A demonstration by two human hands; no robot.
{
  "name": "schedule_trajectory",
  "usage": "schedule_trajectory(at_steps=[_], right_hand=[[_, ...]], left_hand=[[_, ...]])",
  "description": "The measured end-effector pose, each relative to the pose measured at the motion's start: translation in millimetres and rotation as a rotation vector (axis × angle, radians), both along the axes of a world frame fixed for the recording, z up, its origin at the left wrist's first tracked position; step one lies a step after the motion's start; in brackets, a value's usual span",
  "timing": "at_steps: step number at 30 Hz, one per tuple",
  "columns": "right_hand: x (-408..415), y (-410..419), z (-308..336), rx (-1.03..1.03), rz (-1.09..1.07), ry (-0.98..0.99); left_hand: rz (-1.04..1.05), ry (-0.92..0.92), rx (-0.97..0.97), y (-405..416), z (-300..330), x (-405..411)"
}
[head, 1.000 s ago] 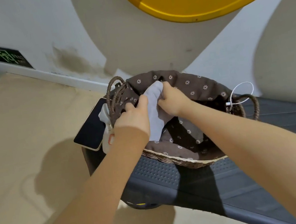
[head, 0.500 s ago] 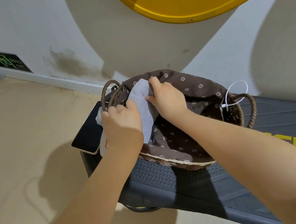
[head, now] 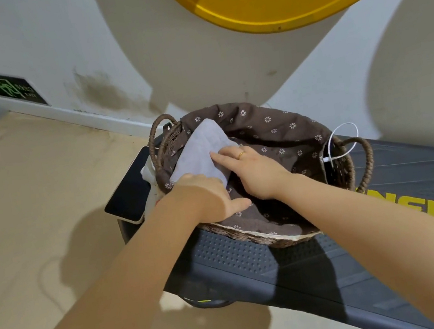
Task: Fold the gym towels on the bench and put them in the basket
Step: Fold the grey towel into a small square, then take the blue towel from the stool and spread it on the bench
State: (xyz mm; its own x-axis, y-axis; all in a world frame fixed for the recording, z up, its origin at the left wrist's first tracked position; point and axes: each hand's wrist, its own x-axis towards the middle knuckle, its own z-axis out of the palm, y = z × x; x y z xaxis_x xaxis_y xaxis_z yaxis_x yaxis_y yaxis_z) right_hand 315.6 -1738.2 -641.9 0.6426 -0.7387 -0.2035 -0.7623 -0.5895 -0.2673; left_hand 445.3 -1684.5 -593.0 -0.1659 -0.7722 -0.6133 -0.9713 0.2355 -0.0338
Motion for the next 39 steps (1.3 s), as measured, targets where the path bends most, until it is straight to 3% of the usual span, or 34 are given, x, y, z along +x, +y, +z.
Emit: schedule_trajectory(at_steps=[4, 11, 14, 17, 19, 23, 25, 32, 39], right_hand=[[1, 4, -3, 0.124, -0.011, 0.087], [16, 3, -1, 0.173, -0.076, 0.160], [3, 6, 10, 0.288, -0.136, -0.105], [-26, 15, 32, 0.203, -0.234, -0.380], [-51, 25, 55, 0.155, -0.305, -0.508], [-119, 44, 110, 0.252, -0.350, -0.689], [-161, 59, 136, 0.240, -0.453, -0.662], [-299, 141, 259, 0.375, -0.684, -0.274], [-358, 239, 395, 0.551, -0.919, -0.187]], left_hand=[[0.211, 0.015, 0.064, 5, 4, -2], [0.203, -0.076, 0.057, -1, -1, -6], [0.102, 0.069, -0.140, 9, 0, -4], [0.095, 0.246, -0.461, 25, 13, -11], [0.091, 0.319, -0.529, 28, 25, -28], [0.047, 0.431, -0.593, 22, 58, -87], [0.060, 0.505, -0.622, 27, 88, -122], [0.011, 0.578, -0.385, 62, 219, -244], [-0.148, 0.473, -0.058, 124, 337, -312]])
